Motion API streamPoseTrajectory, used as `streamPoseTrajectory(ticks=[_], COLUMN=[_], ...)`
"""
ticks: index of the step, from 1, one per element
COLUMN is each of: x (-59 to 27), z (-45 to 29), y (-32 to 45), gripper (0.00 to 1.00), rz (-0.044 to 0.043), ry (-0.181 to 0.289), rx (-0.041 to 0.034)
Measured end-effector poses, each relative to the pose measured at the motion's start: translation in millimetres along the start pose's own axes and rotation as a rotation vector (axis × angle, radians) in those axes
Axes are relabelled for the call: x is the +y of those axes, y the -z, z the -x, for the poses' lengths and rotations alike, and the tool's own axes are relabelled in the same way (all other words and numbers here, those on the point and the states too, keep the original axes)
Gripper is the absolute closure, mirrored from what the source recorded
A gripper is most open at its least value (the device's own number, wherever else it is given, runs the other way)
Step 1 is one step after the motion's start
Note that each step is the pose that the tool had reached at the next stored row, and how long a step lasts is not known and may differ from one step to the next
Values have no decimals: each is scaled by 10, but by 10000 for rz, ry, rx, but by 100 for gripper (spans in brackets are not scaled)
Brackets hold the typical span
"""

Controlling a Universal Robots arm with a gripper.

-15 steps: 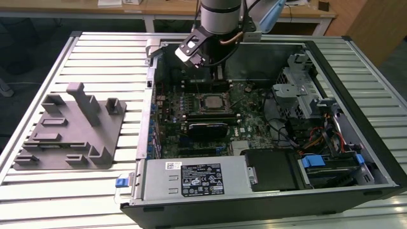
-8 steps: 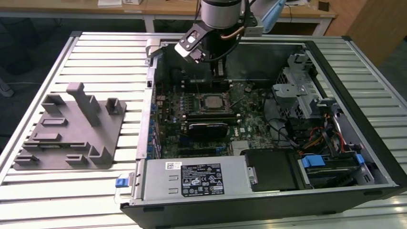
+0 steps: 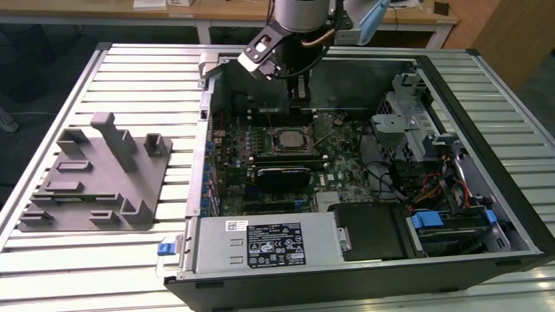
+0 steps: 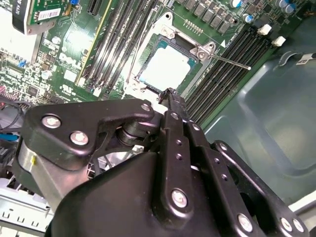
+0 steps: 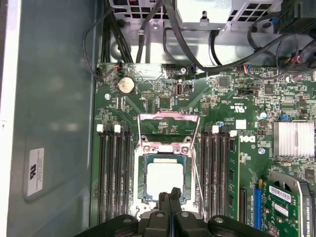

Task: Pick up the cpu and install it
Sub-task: 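Close the cpu cover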

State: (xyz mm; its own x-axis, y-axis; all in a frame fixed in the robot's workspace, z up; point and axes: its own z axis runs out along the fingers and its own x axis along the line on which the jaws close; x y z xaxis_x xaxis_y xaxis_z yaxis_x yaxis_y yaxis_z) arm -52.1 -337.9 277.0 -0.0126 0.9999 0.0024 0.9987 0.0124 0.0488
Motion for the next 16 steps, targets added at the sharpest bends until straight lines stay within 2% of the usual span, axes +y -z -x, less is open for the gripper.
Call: streamPoseTrajectory(ticks=[9,16], x=[10,140], z=[0,2], y=[12,4], gripper=[89,89], rz=[-1,0], ry=[2,1], rx=[-2,0])
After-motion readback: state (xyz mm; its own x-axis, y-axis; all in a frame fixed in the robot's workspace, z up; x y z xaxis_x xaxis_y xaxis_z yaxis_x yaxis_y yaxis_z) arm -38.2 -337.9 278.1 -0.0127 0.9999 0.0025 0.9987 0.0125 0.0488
